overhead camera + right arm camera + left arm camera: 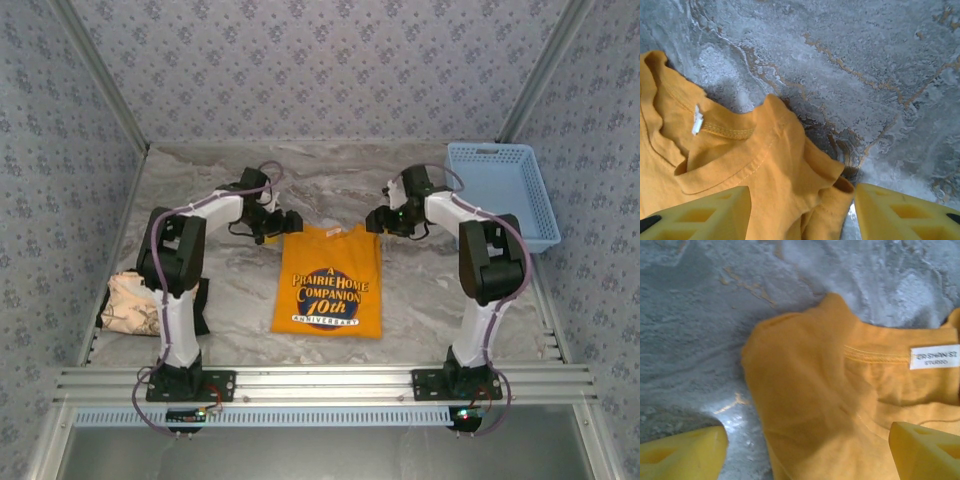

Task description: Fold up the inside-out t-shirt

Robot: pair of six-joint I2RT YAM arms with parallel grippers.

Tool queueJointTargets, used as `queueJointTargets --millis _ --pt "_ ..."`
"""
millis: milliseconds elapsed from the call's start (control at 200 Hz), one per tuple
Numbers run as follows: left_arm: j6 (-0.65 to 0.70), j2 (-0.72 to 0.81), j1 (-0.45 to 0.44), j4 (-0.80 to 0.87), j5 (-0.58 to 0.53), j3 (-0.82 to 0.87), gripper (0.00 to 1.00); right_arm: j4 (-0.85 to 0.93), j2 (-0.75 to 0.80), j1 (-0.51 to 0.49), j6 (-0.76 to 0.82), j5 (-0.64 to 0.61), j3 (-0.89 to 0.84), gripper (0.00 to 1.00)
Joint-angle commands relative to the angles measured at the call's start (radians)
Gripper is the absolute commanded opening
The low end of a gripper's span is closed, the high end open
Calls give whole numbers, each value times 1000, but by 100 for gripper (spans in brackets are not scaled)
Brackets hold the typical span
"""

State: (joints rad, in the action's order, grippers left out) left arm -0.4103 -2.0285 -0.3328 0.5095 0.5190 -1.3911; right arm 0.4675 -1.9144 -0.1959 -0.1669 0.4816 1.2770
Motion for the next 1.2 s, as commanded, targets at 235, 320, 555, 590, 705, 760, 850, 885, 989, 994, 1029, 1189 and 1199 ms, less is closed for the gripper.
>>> queueJointTargets --millis 235,320,555,590,705,760,850,885,989,994,1029,1189,1199 --pt "72 -95 -59 11 118 -74 79 60 -93 -13 12 18 49 59" --pt "83 -127 -67 24 126 -98 73 63 -106 -18 15 30 60 58" --pt "116 -150 -74 50 152 -146 54 67 -133 -36 20 86 84 26" --pt "117 -147 -77 48 154 -153 53 66 -131 -35 18 91 82 22" --pt "119 -154 -83 53 152 -176 45 64 -126 -34 19 101 82 11" --pt "123 -165 -83 61 152 -185 38 65 -126 -34 21 109 85 9" --pt "139 -183 -83 78 163 -197 26 62 -126 -32 32 124 84 4" --pt "147 -185 -82 82 159 -198 21 58 -126 -30 36 133 85 1" --pt "188 -175 -71 96 166 -204 0 42 -113 -21 56 163 81 0" --pt "190 -174 -70 96 167 -203 0 41 -111 -20 59 165 81 0" --pt "202 -159 -58 89 176 -198 0 31 -95 -17 73 172 77 0" --pt "237 -1 4 -67 231 -103 0 -56 6 1 137 230 62 0" --pt "245 11 7 -76 236 -100 0 -60 10 2 144 239 65 0"
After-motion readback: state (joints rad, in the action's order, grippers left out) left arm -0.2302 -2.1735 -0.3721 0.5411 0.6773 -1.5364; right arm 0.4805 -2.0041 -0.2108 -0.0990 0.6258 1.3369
